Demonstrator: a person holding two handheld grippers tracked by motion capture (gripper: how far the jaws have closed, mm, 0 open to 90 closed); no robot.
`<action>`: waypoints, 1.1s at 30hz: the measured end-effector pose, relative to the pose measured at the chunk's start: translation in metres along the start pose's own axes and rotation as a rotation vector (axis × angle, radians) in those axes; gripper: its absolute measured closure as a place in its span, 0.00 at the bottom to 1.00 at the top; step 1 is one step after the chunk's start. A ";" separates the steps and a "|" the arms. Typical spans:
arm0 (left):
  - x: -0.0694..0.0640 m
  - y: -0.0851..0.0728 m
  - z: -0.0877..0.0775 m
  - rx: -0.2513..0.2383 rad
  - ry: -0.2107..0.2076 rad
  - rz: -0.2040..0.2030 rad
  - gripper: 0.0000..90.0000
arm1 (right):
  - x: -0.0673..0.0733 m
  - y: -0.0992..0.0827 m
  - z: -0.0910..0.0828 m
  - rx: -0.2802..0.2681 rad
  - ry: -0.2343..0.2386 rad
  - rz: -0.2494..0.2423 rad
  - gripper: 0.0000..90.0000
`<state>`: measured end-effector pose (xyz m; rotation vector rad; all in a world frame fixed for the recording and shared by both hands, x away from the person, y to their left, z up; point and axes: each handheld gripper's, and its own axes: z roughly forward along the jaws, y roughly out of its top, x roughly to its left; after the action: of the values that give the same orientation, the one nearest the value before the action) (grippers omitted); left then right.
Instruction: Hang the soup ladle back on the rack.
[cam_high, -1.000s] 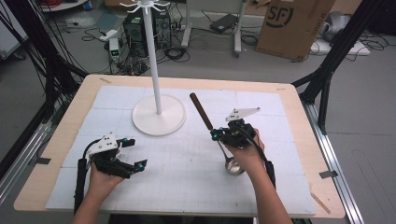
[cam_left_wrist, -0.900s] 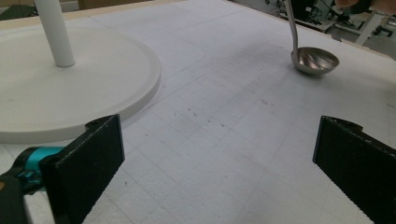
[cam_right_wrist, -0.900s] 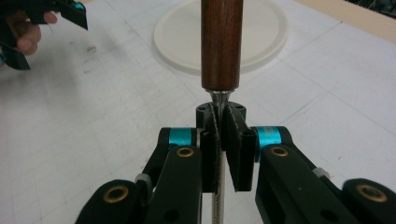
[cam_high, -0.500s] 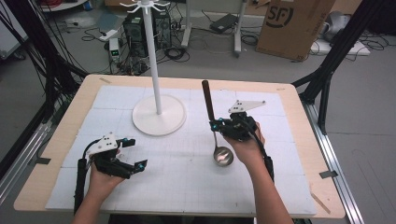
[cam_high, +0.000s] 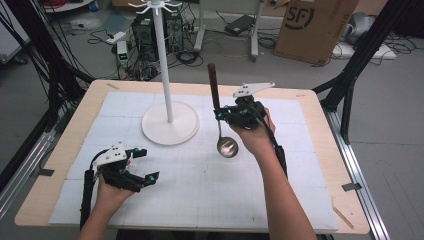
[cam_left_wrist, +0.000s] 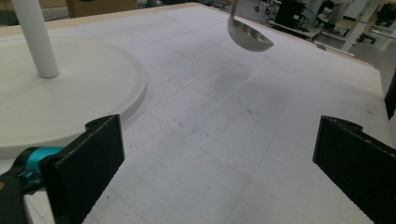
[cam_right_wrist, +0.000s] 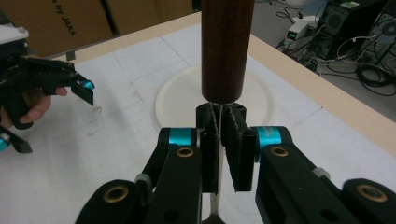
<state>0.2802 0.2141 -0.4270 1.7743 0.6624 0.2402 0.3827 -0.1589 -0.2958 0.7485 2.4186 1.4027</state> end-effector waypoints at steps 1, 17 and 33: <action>0.000 0.000 0.000 -0.001 -0.002 0.002 0.03 | -0.001 0.005 0.001 0.004 -0.002 -0.001 0.94; -0.001 0.003 -0.002 -0.011 -0.004 0.005 0.03 | -0.007 0.047 0.006 0.001 0.008 -0.061 0.93; -0.001 0.004 -0.002 -0.014 -0.002 0.013 0.03 | -0.009 0.072 0.008 -0.005 -0.002 -0.080 0.93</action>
<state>0.2797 0.2150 -0.4220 1.7654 0.6465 0.2508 0.4161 -0.1287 -0.2379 0.6437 2.4144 1.3770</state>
